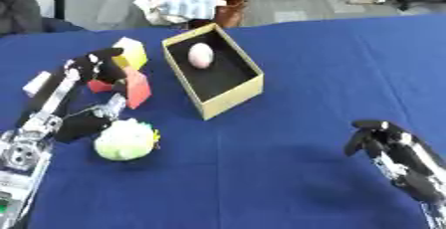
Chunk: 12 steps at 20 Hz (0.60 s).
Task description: Pick up objects on the table and place them in the box.
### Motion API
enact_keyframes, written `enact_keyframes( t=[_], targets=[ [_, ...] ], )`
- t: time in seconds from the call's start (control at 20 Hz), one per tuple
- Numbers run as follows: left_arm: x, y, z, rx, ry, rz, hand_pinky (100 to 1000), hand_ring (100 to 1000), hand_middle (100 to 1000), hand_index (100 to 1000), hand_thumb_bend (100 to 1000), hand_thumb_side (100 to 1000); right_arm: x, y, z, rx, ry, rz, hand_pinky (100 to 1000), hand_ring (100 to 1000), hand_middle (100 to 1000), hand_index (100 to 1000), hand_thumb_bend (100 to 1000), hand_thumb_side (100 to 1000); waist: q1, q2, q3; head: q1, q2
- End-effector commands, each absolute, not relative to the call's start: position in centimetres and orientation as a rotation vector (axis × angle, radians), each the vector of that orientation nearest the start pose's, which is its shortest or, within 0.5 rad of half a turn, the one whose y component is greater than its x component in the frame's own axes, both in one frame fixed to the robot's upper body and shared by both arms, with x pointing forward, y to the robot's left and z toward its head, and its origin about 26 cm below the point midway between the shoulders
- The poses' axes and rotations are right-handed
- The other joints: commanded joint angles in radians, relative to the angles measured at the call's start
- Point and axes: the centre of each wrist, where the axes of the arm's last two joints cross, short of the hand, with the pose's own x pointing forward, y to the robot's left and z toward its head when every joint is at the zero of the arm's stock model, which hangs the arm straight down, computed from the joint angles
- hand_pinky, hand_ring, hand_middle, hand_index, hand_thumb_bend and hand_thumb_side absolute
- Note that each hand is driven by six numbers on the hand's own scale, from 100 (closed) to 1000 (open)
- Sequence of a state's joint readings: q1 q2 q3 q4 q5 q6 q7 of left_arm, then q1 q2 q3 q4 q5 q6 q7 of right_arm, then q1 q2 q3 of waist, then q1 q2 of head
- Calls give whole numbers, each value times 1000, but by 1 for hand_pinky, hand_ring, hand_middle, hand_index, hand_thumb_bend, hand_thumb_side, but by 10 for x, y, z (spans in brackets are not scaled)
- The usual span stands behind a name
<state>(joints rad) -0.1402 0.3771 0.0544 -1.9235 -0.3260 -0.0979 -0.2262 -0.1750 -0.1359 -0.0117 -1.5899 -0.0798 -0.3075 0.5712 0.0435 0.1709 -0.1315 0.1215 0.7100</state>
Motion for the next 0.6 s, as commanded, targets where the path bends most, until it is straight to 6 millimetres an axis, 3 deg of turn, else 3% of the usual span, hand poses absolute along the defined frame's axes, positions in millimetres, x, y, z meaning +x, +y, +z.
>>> enact_keyframes(
  t=[0.05,0.15,0.25,0.35,0.45,0.5,0.55,0.6],
  targets=[
    [291,311,164,559,-1955,-926,742,680,654,912,100,304,321,-261,53,342,-1986,684,565,584,542,783,100,437,-9,-18,-2,-2,-7],
    [295,317,171,623,-1853,-1105,809,768,759,941,100,280,321,-261,52,342,-1983,688,565,584,542,782,100,437,-7,-21,-3,-2,-8],
    [300,325,178,689,-1705,-1311,842,803,810,958,100,390,321,-262,52,340,-1980,692,565,584,542,783,100,437,-4,-22,-5,-1,-10],
    [306,332,185,745,-1568,-1474,865,827,846,973,236,471,321,-263,51,337,-1977,694,565,584,542,783,100,436,-1,-24,-7,-5,-9],
    [312,339,192,794,-1441,-1619,883,846,875,985,429,571,321,-264,51,335,-1972,699,565,584,542,783,100,436,3,-26,-8,-7,-10],
    [315,342,195,812,-1387,-1678,883,846,875,985,429,571,320,-264,50,335,-1970,701,565,584,542,783,100,436,4,-27,-8,-6,-9],
    [318,344,197,824,-1329,-1738,891,853,887,991,537,657,320,-264,50,334,-1967,704,565,584,542,783,100,435,6,-28,-9,-5,-7],
    [322,346,198,830,-1272,-1793,893,854,889,992,553,669,320,-265,49,334,-1965,706,565,584,542,783,100,435,8,-30,-9,-4,-6]
  ],
)
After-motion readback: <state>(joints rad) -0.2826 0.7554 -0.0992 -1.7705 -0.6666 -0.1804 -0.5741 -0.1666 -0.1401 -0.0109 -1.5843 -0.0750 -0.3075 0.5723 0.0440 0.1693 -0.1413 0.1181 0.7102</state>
